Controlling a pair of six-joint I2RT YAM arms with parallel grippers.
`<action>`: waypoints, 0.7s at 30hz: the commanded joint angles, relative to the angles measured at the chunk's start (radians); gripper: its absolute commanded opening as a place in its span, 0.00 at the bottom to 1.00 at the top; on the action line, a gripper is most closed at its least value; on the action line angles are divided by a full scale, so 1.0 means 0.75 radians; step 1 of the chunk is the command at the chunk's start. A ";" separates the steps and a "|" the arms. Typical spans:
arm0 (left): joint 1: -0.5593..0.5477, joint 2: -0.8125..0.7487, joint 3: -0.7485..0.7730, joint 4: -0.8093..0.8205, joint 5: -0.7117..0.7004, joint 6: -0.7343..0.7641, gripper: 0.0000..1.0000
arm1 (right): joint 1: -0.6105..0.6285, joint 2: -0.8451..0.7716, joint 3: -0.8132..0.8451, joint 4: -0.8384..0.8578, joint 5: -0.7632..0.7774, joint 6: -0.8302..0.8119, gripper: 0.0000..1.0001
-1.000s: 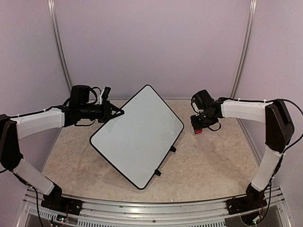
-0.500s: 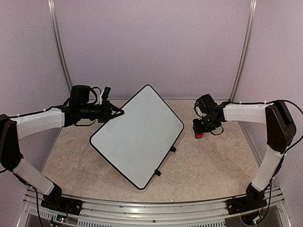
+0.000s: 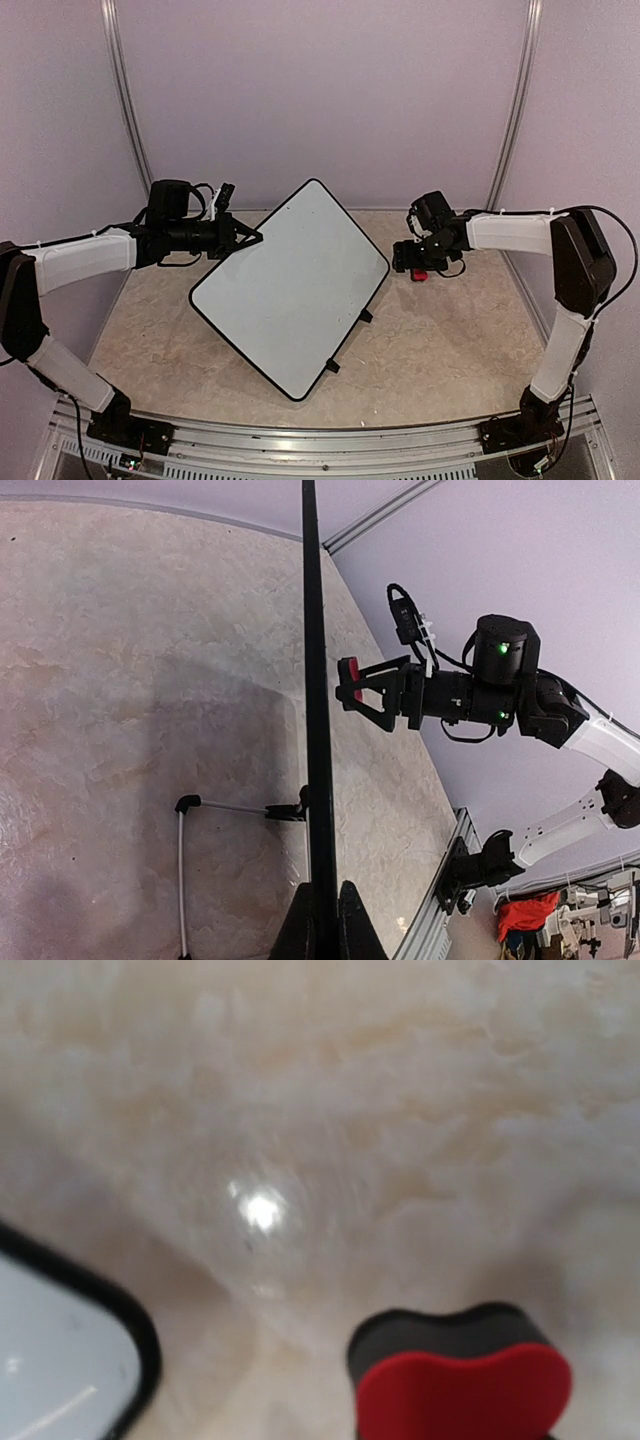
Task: Erase the whiteboard
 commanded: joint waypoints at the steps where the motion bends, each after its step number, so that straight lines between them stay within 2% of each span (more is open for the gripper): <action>1: -0.017 -0.007 -0.015 0.079 0.030 0.078 0.00 | -0.034 0.075 0.078 0.087 -0.096 0.074 0.90; 3: -0.017 -0.008 -0.014 0.079 0.030 0.080 0.00 | -0.041 0.097 0.080 0.145 -0.167 0.099 0.99; 6: -0.017 -0.012 -0.014 0.077 0.028 0.080 0.00 | -0.053 0.111 0.048 0.260 -0.293 0.144 0.99; 14: -0.016 -0.016 -0.013 0.075 0.028 0.082 0.00 | -0.058 0.140 -0.024 0.454 -0.471 0.211 0.99; 21: -0.016 -0.016 -0.014 0.075 0.029 0.080 0.00 | -0.058 0.134 -0.055 0.502 -0.503 0.232 0.99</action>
